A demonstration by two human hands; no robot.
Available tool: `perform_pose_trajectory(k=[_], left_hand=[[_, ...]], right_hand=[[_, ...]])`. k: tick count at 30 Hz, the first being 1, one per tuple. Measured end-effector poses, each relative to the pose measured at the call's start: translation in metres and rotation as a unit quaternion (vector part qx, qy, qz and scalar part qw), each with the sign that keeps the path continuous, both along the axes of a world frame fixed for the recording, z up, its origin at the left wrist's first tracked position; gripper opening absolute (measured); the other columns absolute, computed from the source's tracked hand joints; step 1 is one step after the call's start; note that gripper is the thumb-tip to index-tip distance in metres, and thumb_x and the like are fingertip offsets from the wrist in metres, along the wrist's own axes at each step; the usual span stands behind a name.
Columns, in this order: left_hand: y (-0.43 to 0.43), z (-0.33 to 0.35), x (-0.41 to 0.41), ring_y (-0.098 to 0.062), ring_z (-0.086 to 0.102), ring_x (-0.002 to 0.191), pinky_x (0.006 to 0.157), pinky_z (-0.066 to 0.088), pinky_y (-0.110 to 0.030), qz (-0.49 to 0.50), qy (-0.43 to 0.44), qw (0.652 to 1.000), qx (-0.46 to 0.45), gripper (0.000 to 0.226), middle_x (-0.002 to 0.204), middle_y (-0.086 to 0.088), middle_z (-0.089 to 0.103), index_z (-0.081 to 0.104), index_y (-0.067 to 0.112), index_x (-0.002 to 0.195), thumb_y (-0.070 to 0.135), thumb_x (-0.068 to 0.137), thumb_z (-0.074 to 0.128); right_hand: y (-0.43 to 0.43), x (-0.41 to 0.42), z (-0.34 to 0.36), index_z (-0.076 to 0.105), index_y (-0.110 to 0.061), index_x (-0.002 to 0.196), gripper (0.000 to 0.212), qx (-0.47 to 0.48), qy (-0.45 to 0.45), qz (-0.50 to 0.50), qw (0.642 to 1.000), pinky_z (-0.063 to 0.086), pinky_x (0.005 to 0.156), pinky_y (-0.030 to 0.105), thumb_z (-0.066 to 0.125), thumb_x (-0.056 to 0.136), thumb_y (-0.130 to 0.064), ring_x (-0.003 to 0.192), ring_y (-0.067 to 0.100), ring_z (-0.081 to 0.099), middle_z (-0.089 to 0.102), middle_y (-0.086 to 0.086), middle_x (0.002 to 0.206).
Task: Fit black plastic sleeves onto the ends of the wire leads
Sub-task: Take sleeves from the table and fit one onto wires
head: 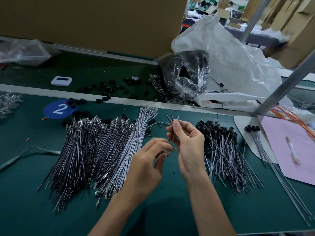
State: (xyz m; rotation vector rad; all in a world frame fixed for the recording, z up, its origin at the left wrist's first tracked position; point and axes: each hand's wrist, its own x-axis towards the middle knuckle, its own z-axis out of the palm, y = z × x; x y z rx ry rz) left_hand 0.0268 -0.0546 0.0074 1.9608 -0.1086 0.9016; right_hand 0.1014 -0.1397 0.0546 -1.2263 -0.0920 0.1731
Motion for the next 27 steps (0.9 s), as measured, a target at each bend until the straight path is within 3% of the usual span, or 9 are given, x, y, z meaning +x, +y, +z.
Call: perform_pose_trajectory(k=[3,7,10,12,14,19,23,27], left_hand=[[-0.004,0.0,-0.001,-0.007,0.068,0.074,0.071,0.055,-0.02,0.057,0.03,0.995,-0.081,0.026,0.108,0.007,0.065,0.068,0.014,0.103,-0.004,0.084,0.07],[-0.007,-0.004,0.005,-0.002,0.066,0.069,0.068,0.052,-0.018,0.106,0.095,0.984,-0.109,0.015,0.085,0.008,0.076,0.078,0.014,0.096,0.011,0.081,0.078],[-0.008,-0.007,0.008,-0.001,0.061,0.062,0.06,0.047,-0.014,0.115,0.138,0.97,-0.163,0.015,0.072,0.007,0.072,0.079,0.028,0.094,0.02,0.081,0.078],[-0.009,-0.006,0.01,0.001,0.066,0.068,0.068,0.05,-0.015,0.058,0.161,0.952,-0.253,0.019,0.072,0.009,0.073,0.078,0.037,0.085,0.019,0.082,0.077],[-0.009,-0.003,0.011,-0.008,0.073,0.083,0.079,0.054,-0.021,-0.021,0.171,0.924,-0.341,0.025,0.082,0.005,0.077,0.079,0.037,0.081,0.014,0.085,0.072],[-0.016,0.001,0.009,-0.013,0.069,0.066,0.062,0.054,-0.02,-0.083,0.182,0.875,-0.441,0.017,0.076,-0.01,0.075,0.08,0.02,0.079,0.01,0.085,0.069],[-0.022,0.003,0.01,-0.015,0.068,0.065,0.057,0.052,-0.021,-0.085,0.198,0.864,-0.455,0.011,0.078,-0.011,0.075,0.078,0.013,0.085,0.009,0.086,0.068],[-0.025,0.002,0.012,-0.007,0.061,0.057,0.05,0.04,-0.013,-0.086,0.218,0.878,-0.418,0.011,0.076,-0.005,0.076,0.078,0.014,0.089,0.012,0.088,0.067]], right_hand=[[0.0,-0.001,0.001,0.068,-0.006,0.084,0.008,0.003,-0.014,-0.007,1.0,0.054,0.065,0.021,0.063,0.091,-0.006,0.065,0.013,0.065,0.071,0.005,0.07],[0.002,-0.006,0.001,0.069,-0.004,0.085,0.006,0.005,-0.025,-0.008,1.0,0.054,0.063,0.02,0.065,0.089,-0.005,0.065,0.015,0.067,0.072,0.006,0.07],[0.003,-0.009,0.003,0.069,-0.005,0.085,0.005,0.011,-0.014,-0.004,1.0,0.054,0.059,0.022,0.066,0.089,-0.007,0.062,0.018,0.068,0.072,0.009,0.072],[0.003,-0.01,0.004,0.069,-0.006,0.085,0.005,0.007,-0.01,-0.003,1.0,0.054,0.056,0.024,0.067,0.089,-0.008,0.061,0.02,0.069,0.073,0.01,0.073],[0.002,-0.01,0.005,0.069,-0.007,0.085,0.005,-0.006,-0.015,-0.009,1.0,0.055,0.054,0.026,0.067,0.089,-0.01,0.061,0.021,0.07,0.073,0.009,0.073],[-0.001,-0.007,0.007,0.069,-0.005,0.086,0.004,-0.028,-0.018,-0.028,0.999,0.054,0.053,0.027,0.067,0.089,-0.007,0.059,0.023,0.07,0.073,0.009,0.073],[-0.004,-0.006,0.006,0.07,-0.004,0.086,0.004,-0.036,-0.006,-0.037,0.999,0.054,0.053,0.024,0.068,0.088,-0.008,0.059,0.021,0.07,0.073,0.009,0.072],[-0.007,-0.005,0.003,0.071,-0.005,0.086,0.005,-0.048,0.01,-0.038,0.998,0.053,0.053,0.022,0.068,0.088,-0.009,0.059,0.018,0.07,0.073,0.007,0.071]])
